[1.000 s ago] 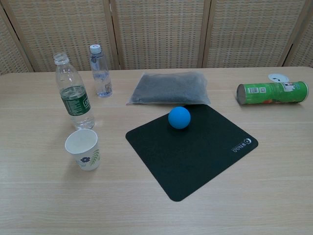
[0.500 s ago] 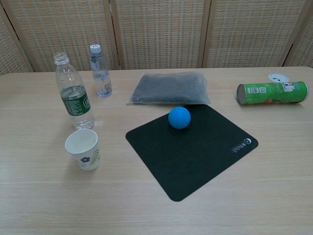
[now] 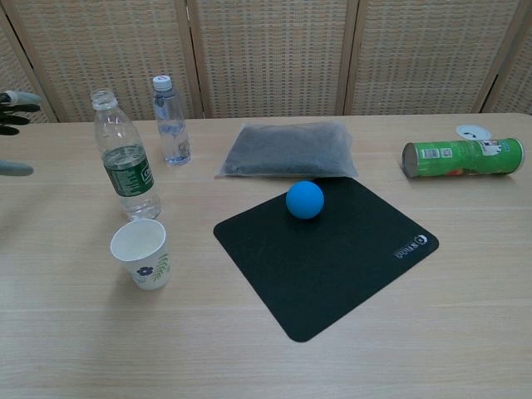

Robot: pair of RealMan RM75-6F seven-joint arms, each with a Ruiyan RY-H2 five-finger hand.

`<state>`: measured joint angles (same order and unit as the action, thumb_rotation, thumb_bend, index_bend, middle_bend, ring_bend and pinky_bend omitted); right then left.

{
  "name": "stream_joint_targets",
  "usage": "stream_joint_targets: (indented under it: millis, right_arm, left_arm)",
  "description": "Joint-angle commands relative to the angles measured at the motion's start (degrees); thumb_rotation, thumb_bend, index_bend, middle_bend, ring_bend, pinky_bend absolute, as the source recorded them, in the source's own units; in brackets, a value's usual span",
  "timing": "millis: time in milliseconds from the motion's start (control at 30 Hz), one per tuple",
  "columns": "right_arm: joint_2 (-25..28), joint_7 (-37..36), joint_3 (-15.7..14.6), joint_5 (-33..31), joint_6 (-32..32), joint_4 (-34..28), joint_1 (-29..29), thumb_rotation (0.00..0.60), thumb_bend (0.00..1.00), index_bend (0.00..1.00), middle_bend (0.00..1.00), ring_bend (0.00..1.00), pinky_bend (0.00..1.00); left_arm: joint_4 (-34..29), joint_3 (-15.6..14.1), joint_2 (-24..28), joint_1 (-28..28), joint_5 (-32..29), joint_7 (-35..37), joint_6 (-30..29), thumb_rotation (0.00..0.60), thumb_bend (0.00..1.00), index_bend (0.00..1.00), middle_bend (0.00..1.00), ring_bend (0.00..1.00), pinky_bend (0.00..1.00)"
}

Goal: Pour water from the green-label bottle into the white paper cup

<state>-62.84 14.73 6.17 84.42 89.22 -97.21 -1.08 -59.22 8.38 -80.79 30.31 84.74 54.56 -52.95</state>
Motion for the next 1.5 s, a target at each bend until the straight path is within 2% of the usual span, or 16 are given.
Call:
stream_joint_targets:
  millis: [33, 233, 333, 733, 800, 833, 867, 967, 1033, 1233, 1333, 1500]
  right_arm:
    - [-0.26, 0.27, 0.38, -0.84, -0.5, 0.37, -0.34, 0.6, 0.0, 0.0, 0.0, 0.0, 0.0]
    - [-0.6, 0.53, 0.87, -2.48, -1.54, 1.01, -0.89, 0.6, 0.0, 0.0, 0.0, 0.0, 0.0]
    - [-0.78, 0.81, 1.2, -3.51, -2.46, 1.32, -1.42, 0.6, 0.0, 0.0, 0.0, 0.0, 0.0]
    - [-1.34, 1.56, 1.7, -5.92, -3.97, 2.14, -2.4, 0.6, 0.0, 0.0, 0.0, 0.0, 0.0]
    - [-1.4, 1.39, 1.79, -6.29, -4.09, 2.37, -2.48, 0.6, 0.0, 0.0, 0.0, 0.0, 0.0]
    - [-1.43, 1.27, 1.84, -6.49, -4.18, 2.52, -2.53, 0.6, 0.0, 0.0, 0.0, 0.0, 0.0]
    - [-1.44, 1.23, 1.85, -6.55, -4.21, 2.58, -2.56, 0.6, 0.0, 0.0, 0.0, 0.0, 0.0]
    - [-1.51, 1.08, 1.87, -6.84, -4.45, 2.84, -2.7, 0.6, 0.0, 0.0, 0.0, 0.0, 0.0]
    - [-1.57, 0.95, 1.84, -6.98, -4.7, 2.99, -2.84, 0.6, 0.0, 0.0, 0.0, 0.0, 0.0]
    - [-1.59, 0.8, 1.71, -6.89, -4.7, 3.11, -3.01, 0.6, 0.0, 0.0, 0.0, 0.0, 0.0]
    - [-1.57, 0.73, 1.65, -6.92, -4.71, 3.14, -3.03, 0.6, 0.0, 0.0, 0.0, 0.0, 0.0]
    - [-1.43, 0.36, 1.57, -6.85, -4.47, 3.09, -2.96, 0.6, 0.0, 0.0, 0.0, 0.0, 0.0]
  left_arm:
    - [6.15, 0.4, -5.65, 5.4, 0.18, 11.14, 5.6, 0.6, 0.03, 0.0, 0.0, 0.0, 0.0]
    - [12.7, -0.67, -10.34, 8.59, 1.88, 18.4, 6.63, 0.6, 0.01, 0.0, 0.0, 0.0, 0.0]
    - [15.4, -0.27, -12.65, 10.21, 1.28, 20.94, 7.54, 0.6, 0.0, 0.0, 0.0, 0.0, 0.0]
    - [22.54, -0.73, -19.11, 15.23, 0.58, 24.37, 11.04, 0.6, 0.01, 0.0, 0.0, 0.0, 0.0]
    - [23.86, -0.26, -20.25, 15.37, -0.33, 25.12, 11.19, 0.6, 0.04, 0.0, 0.0, 0.0, 0.0]
    - [24.68, -0.04, -20.82, 15.42, -0.79, 25.66, 11.35, 0.6, 0.09, 0.01, 0.01, 0.0, 0.01]
    - [25.06, -0.03, -21.04, 15.46, -0.88, 25.86, 11.37, 0.6, 0.13, 0.03, 0.02, 0.01, 0.03]
    - [26.32, -0.62, -21.75, 15.6, -0.63, 27.53, 11.63, 0.6, 0.33, 0.21, 0.14, 0.09, 0.21]
    - [27.28, -0.89, -22.41, 15.78, -0.51, 29.41, 11.73, 0.6, 0.42, 0.33, 0.21, 0.15, 0.26]
    - [30.46, -0.52, -24.68, 16.42, -1.17, 32.32, 11.57, 0.6, 0.47, 0.52, 0.36, 0.23, 0.27]
    - [31.38, -0.37, -25.27, 16.4, -1.45, 32.48, 11.22, 0.6, 0.49, 0.57, 0.4, 0.25, 0.27]
    - [31.62, -0.51, -24.86, 15.82, -1.3, 33.51, 9.1, 0.6, 0.5, 0.59, 0.42, 0.27, 0.28]
